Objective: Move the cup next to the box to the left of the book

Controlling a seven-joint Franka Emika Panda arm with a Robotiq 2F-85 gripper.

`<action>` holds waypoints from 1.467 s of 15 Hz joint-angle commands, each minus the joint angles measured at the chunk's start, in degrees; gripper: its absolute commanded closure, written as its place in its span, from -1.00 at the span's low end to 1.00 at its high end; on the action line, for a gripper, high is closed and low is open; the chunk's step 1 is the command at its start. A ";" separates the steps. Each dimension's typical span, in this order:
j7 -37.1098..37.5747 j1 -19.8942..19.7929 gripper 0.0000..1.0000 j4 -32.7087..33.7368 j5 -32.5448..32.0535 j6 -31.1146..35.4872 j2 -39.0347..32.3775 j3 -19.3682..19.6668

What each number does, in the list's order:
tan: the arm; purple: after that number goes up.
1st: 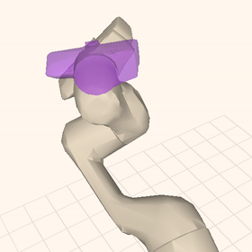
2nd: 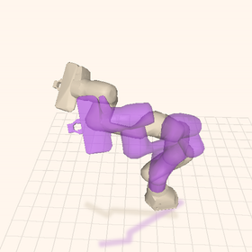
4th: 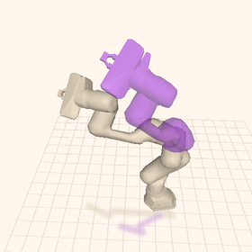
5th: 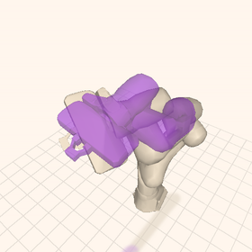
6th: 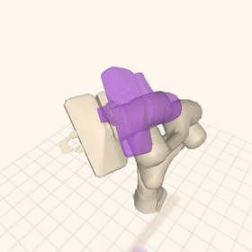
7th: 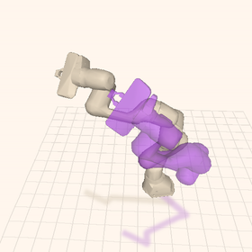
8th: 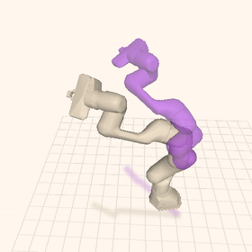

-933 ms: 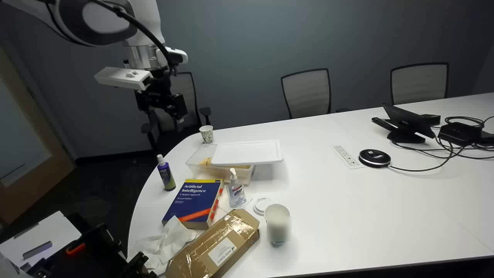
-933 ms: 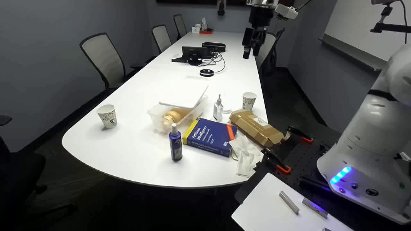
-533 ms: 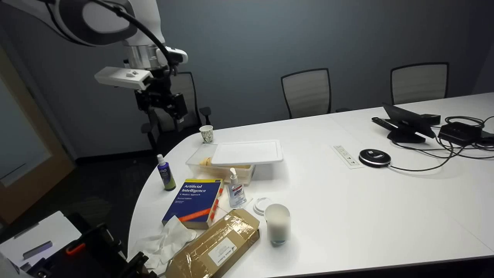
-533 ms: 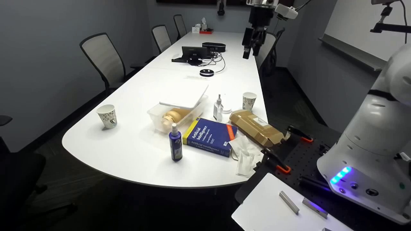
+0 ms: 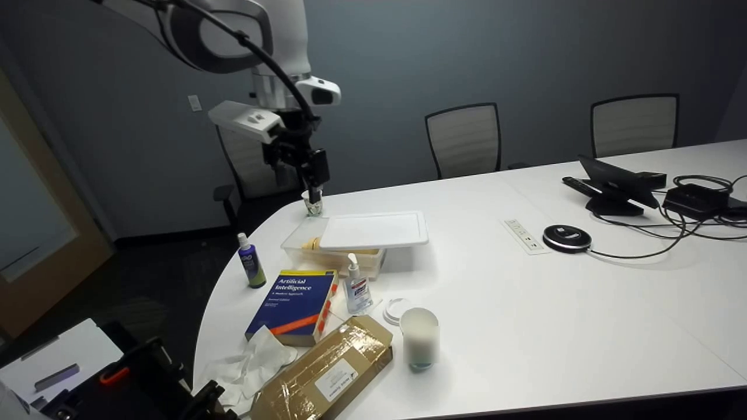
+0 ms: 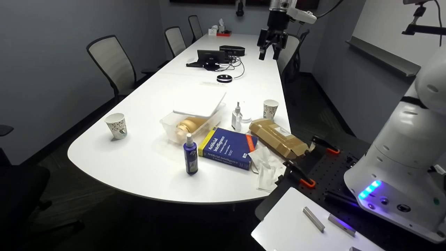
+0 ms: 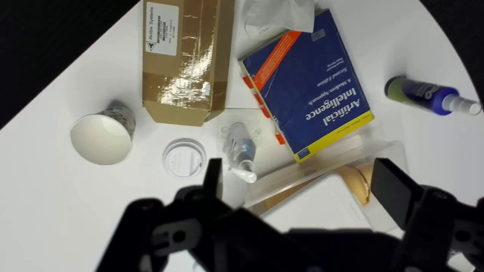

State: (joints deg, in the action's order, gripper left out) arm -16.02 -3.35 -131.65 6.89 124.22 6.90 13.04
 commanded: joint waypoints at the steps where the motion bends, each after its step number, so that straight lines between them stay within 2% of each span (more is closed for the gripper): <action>1: 2.06 -3.84 -1.00 13.60 3.94 -2.21 -14.76 0.65; 6: 4.44 -10.61 -1.00 28.74 8.13 -1.75 -33.08 -0.80; 10: 8.60 -15.48 -1.00 36.43 10.99 -1.69 -43.85 -3.15; 15: 12.35 -18.59 -1.00 40.40 12.62 -0.39 -52.34 -5.44; 22: 14.82 -19.57 -1.00 41.47 13.15 2.77 -58.89 -5.99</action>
State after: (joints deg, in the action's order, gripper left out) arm -3.01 -22.16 -91.16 19.17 125.15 -49.97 7.80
